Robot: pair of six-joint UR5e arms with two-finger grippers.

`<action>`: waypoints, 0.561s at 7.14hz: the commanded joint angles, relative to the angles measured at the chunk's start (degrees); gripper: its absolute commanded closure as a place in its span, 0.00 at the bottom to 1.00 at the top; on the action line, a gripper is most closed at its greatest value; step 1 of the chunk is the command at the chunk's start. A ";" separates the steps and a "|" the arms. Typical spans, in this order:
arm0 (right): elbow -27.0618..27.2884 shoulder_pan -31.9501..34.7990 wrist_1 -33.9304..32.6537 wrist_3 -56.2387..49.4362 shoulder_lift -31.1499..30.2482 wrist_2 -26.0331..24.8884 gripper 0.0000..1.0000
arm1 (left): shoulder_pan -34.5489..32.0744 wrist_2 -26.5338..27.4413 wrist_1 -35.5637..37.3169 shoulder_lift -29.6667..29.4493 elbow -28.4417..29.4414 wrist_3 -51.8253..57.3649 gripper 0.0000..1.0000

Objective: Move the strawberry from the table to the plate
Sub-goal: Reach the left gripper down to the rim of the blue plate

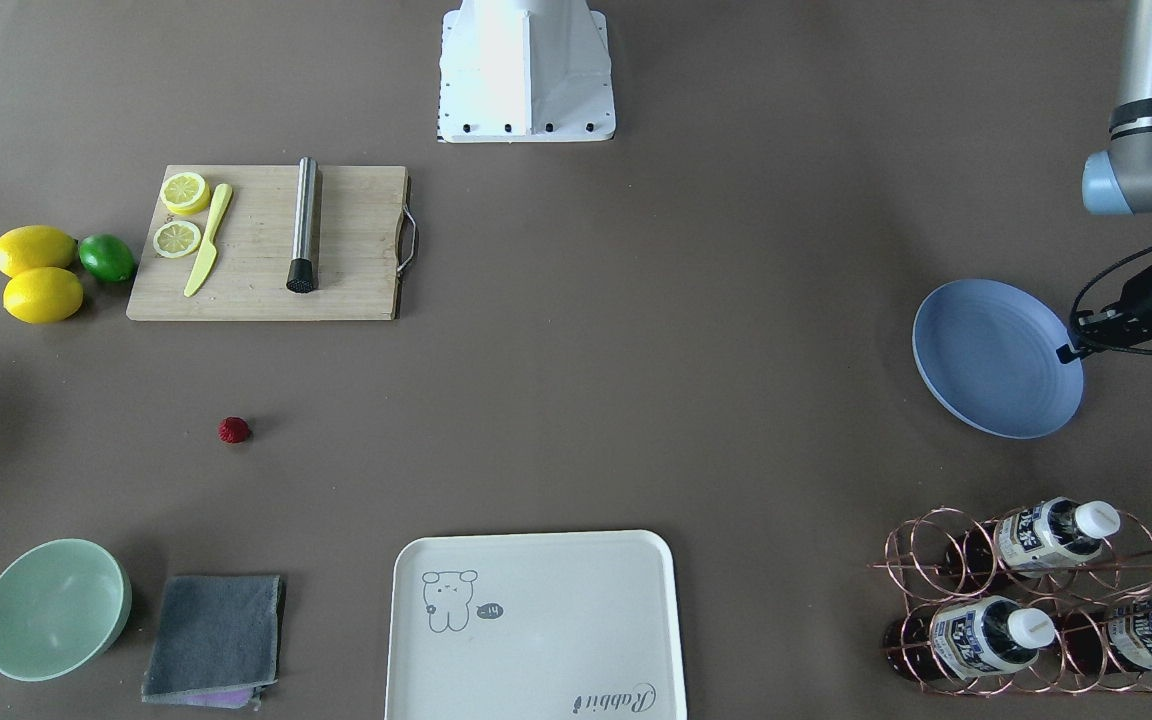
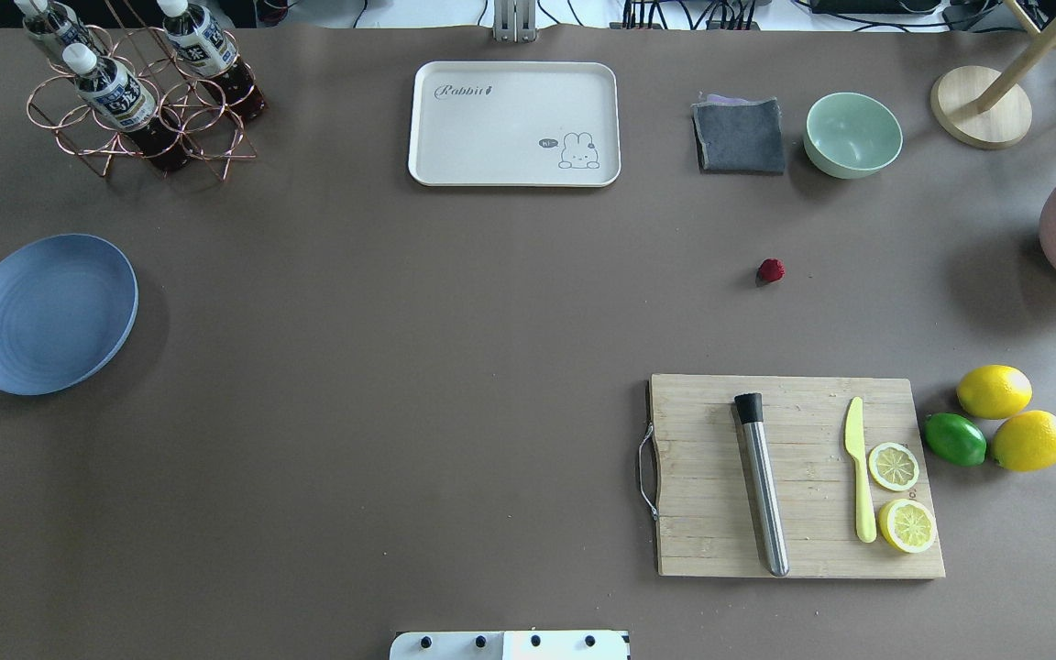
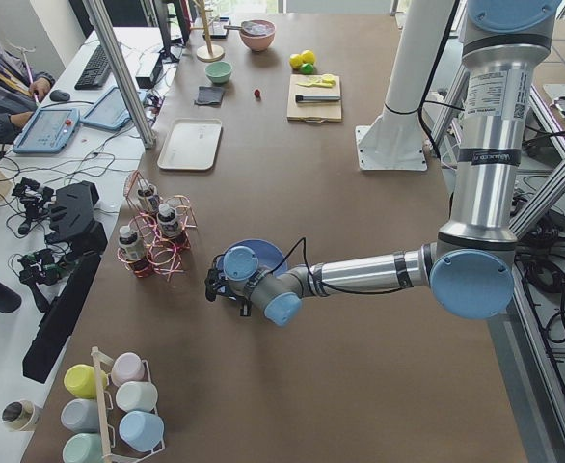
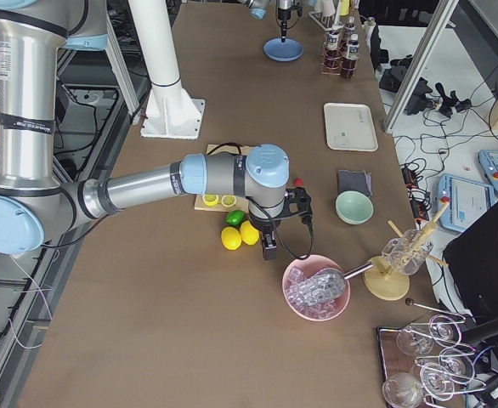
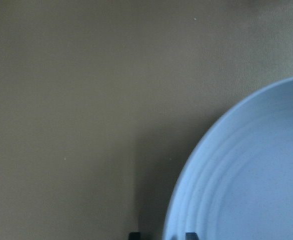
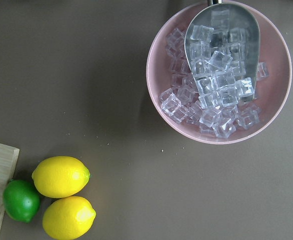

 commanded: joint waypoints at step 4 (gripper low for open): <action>-0.17 -7.54 0.44 12.58 6.71 0.09 0.00 | 2.36 -6.28 0.26 -8.92 -7.20 -23.24 1.00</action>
